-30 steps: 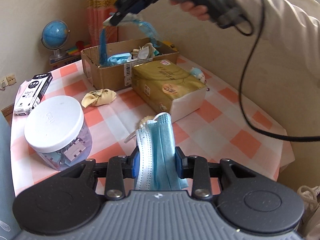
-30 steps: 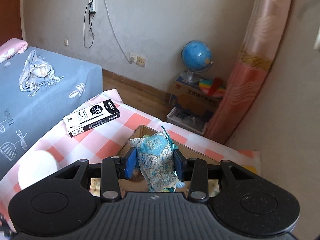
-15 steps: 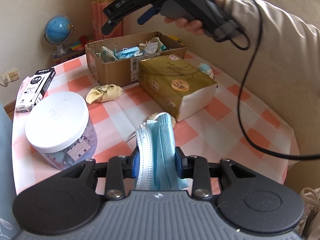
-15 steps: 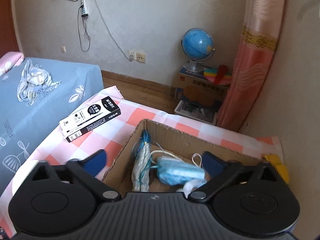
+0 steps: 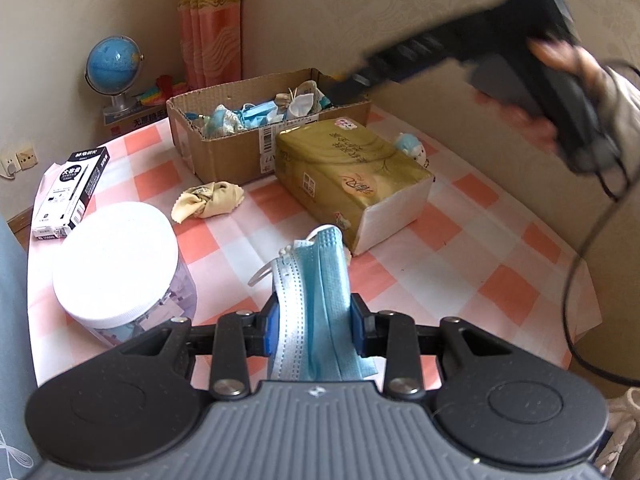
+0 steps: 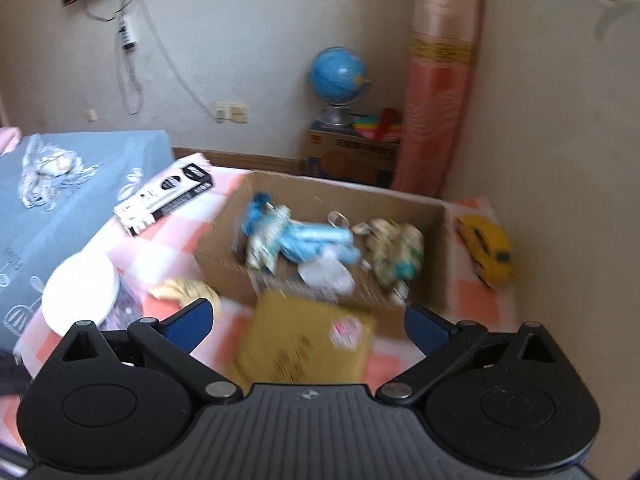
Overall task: Organize soft objects
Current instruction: 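Carry the blue mask into the cardboard box and open the left tool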
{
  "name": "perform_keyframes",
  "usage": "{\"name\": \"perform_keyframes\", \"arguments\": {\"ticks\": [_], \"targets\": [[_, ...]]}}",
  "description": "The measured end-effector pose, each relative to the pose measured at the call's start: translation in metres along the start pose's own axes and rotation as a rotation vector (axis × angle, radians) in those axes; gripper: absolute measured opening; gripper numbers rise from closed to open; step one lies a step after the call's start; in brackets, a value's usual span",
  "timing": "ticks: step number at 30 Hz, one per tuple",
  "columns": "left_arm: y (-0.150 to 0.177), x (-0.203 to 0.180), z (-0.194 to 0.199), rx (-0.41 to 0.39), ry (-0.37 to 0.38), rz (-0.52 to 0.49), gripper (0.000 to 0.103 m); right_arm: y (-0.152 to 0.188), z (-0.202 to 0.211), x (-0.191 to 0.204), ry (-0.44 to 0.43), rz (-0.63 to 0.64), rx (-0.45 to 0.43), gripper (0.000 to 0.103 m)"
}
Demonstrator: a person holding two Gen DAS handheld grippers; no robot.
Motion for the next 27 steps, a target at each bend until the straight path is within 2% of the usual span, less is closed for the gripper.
{"name": "perform_keyframes", "arguments": {"ticks": [8, 14, 20, 27], "targets": [[-0.024, -0.002, 0.000, -0.012, -0.035, -0.027, 0.033, 0.067, 0.050, 0.003, 0.110, -0.030, -0.029, 0.103], [-0.059, 0.002, -0.013, -0.041, -0.072, -0.054, 0.033, 0.101, 0.076, 0.011, 0.082, -0.099, -0.038, 0.103], [-0.101, 0.014, -0.038, -0.070, -0.103, -0.034, 0.033, 0.119, 0.086, 0.015, 0.098, -0.102, -0.032, 0.103], [-0.158, 0.019, -0.083, -0.100, -0.123, -0.002, 0.033, 0.122, 0.088, 0.007, 0.104, -0.119, -0.038, 0.103]]}}
Point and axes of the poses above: each gripper's, at about its wrist camera, not at the fingertips, and z roughly against the way its jaws point, x to its left, y to its underside, the point moved 3 cm from there along -z, roughly the way its jaws point, and after that the axes turned 8 degrees about -x, right-handed, at the moved point
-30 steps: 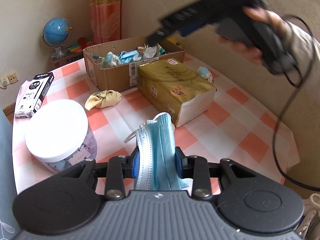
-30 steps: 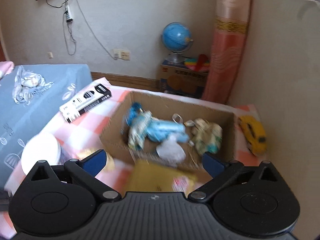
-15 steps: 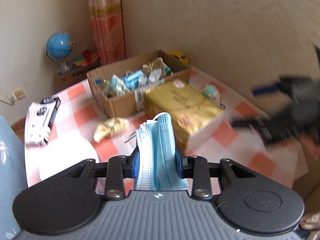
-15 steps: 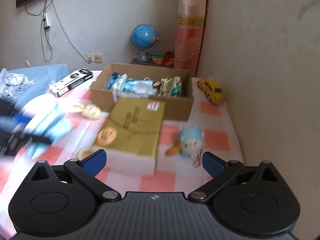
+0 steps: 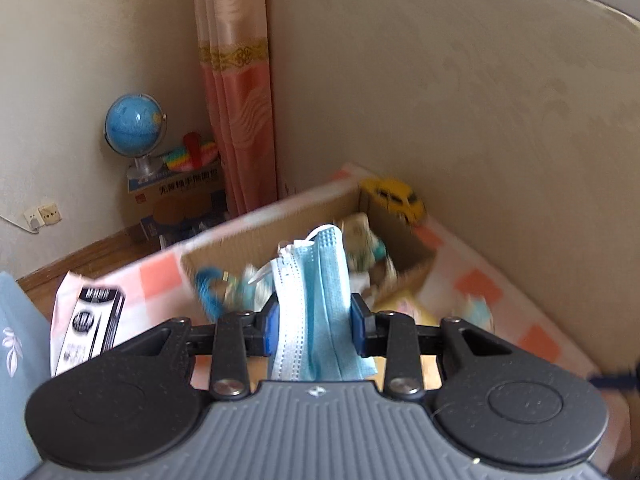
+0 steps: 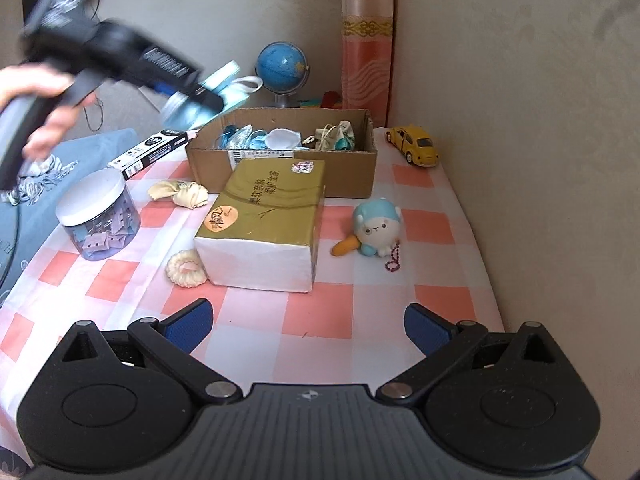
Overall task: Organize soft objects
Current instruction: 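Carry the blue mask into the cardboard box and open the left tool, then move the left tool toward the cream scrunchie while the right tool moves toward the plush toy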
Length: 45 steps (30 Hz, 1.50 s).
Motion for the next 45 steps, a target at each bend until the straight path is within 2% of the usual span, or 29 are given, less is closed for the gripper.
{"name": "perform_keyframes", "arguments": {"ticks": [6, 12, 13, 14, 15, 16, 19, 30, 34, 39, 45], "targets": [[-0.029, -0.010, -0.049, 0.015, 0.021, 0.072, 0.034, 0.000, 0.000, -0.004, 0.016, -0.003, -0.011, 0.103], [-0.033, -0.020, -0.088, 0.031, 0.021, 0.158, 0.034, 0.000, 0.000, -0.012, 0.043, -0.010, -0.011, 0.103], [-0.032, -0.021, -0.092, 0.029, 0.014, 0.167, 0.039, 0.001, 0.000, -0.014, 0.048, -0.013, -0.010, 0.103], [-0.031, -0.023, -0.097, 0.034, 0.001, 0.172, 0.059, 0.001, 0.000, -0.015, 0.052, -0.016, -0.009, 0.103], [-0.029, -0.023, -0.100, 0.040, -0.012, 0.180, 0.071, 0.002, 0.000, -0.016, 0.055, -0.019, -0.007, 0.103], [-0.027, -0.023, -0.101, 0.038, -0.021, 0.187, 0.088, 0.003, 0.000, -0.017, 0.058, -0.020, -0.006, 0.103], [-0.026, -0.023, -0.099, 0.022, -0.018, 0.175, 0.089, 0.005, 0.000, -0.018, 0.058, -0.023, -0.004, 0.103], [-0.019, -0.030, -0.041, -0.026, 0.006, 0.083, 0.096, 0.010, 0.004, -0.018, 0.049, -0.040, -0.008, 0.103], [-0.008, -0.032, -0.012, -0.035, 0.016, 0.067, 0.096, 0.018, -0.001, -0.022, 0.085, -0.023, 0.007, 0.103], [0.016, -0.037, 0.026, -0.038, 0.027, 0.029, 0.096, 0.034, -0.012, -0.032, 0.105, -0.031, 0.052, 0.103], [0.064, -0.045, 0.063, -0.015, 0.050, 0.025, 0.096, 0.047, -0.017, -0.035, 0.116, -0.041, 0.082, 0.103]]}}
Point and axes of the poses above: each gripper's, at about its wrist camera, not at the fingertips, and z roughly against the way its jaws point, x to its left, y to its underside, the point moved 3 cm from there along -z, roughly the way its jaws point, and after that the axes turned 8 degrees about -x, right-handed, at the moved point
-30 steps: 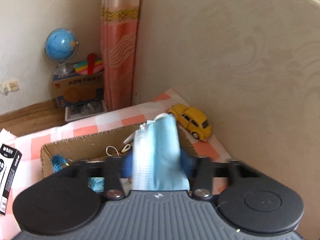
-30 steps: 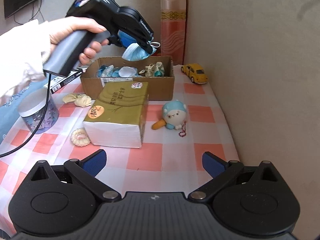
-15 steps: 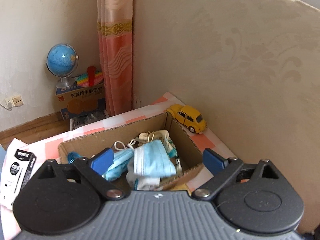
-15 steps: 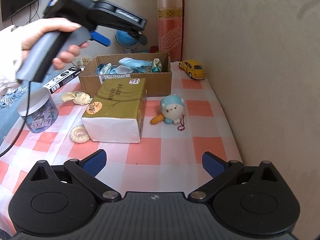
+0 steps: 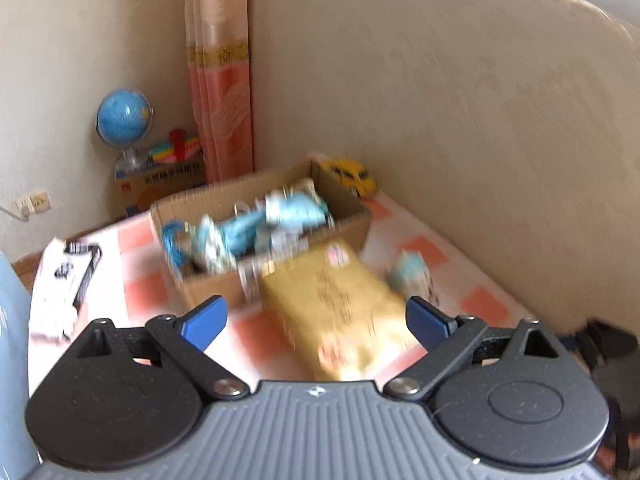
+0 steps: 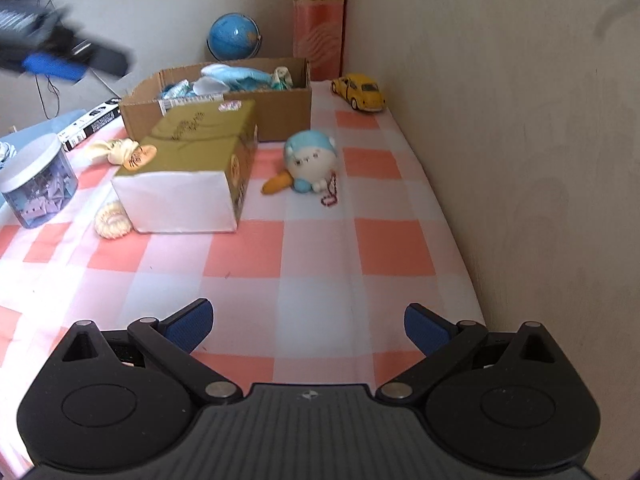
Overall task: Organize soft objects
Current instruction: 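Move the left tool toward the cream scrunchie while the right tool moves toward the plush toy, then close the left tool on the cream scrunchie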
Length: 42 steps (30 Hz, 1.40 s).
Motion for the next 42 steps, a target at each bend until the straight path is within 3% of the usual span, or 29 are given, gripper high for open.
{"name": "perform_keyframes", "arguments": {"ticks": [11, 27, 30, 35, 39, 42], "targets": [[0.083, -0.007, 0.006, 0.088, 0.001, -0.056, 0.095, 0.010, -0.006, -0.001, 0.013, 0.005, 0.044, 0.103], [0.096, 0.010, -0.028, 0.093, -0.018, -0.083, 0.093, 0.008, -0.015, -0.007, 0.007, 0.015, 0.028, 0.103], [0.095, 0.013, -0.033, 0.087, -0.015, -0.082, 0.088, 0.006, -0.018, -0.007, 0.015, 0.010, 0.031, 0.103], [0.097, 0.014, -0.044, 0.105, 0.007, -0.084, 0.072, 0.002, -0.023, -0.007, 0.028, -0.001, 0.035, 0.103], [0.096, 0.015, -0.049, 0.093, 0.017, -0.077, 0.070, 0.002, -0.025, -0.006, 0.034, -0.007, 0.036, 0.103], [0.095, 0.016, -0.050, 0.084, 0.031, -0.066, 0.057, 0.002, -0.025, -0.006, 0.033, -0.006, 0.032, 0.103]]}}
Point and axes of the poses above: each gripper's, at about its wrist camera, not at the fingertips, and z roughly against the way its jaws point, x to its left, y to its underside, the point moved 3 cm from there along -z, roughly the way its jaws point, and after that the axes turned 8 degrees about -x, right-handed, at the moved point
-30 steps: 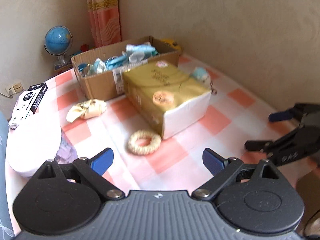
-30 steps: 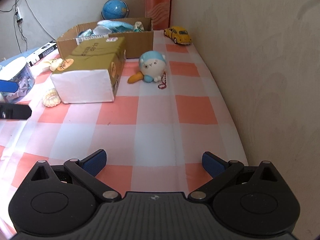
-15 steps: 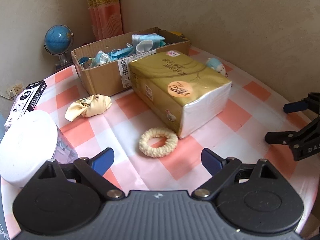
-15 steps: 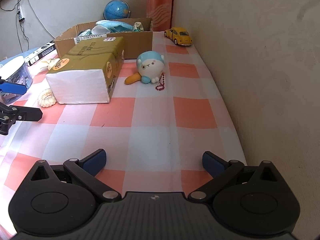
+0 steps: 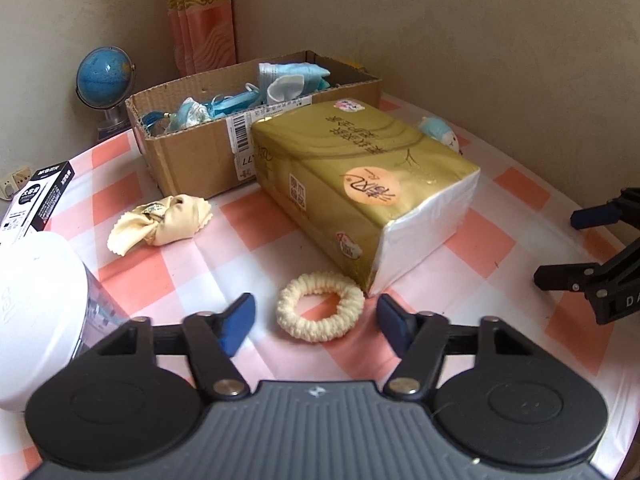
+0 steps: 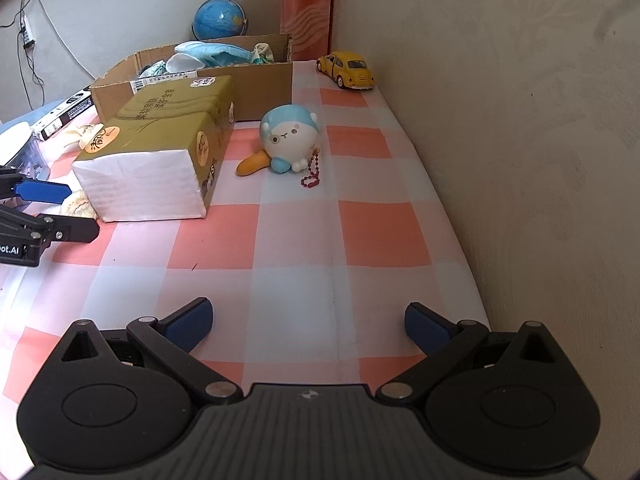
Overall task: Organize soft objects
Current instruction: 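Close the left tool on the cream scrunchie, then lower the right tool over the white-and-blue plush toy and close on it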
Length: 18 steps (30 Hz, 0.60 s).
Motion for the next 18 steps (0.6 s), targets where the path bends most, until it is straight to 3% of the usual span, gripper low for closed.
{"name": "perform_keyframes", "arguments": {"ticks": [1, 2, 18], "targets": [[-0.001, 0.000, 0.000, -0.003, 0.005, 0.006, 0.047, 0.000, 0.000, 0.000, -0.002, 0.003, -0.002, 0.103], [-0.001, 0.000, 0.001, -0.004, 0.003, 0.005, 0.043, 0.000, 0.000, 0.000, -0.007, 0.006, -0.003, 0.103], [0.021, -0.006, 0.039, 0.029, -0.015, 0.075, 0.042, -0.023, -0.019, -0.009, 0.005, 0.039, 0.040, 0.103]]}}
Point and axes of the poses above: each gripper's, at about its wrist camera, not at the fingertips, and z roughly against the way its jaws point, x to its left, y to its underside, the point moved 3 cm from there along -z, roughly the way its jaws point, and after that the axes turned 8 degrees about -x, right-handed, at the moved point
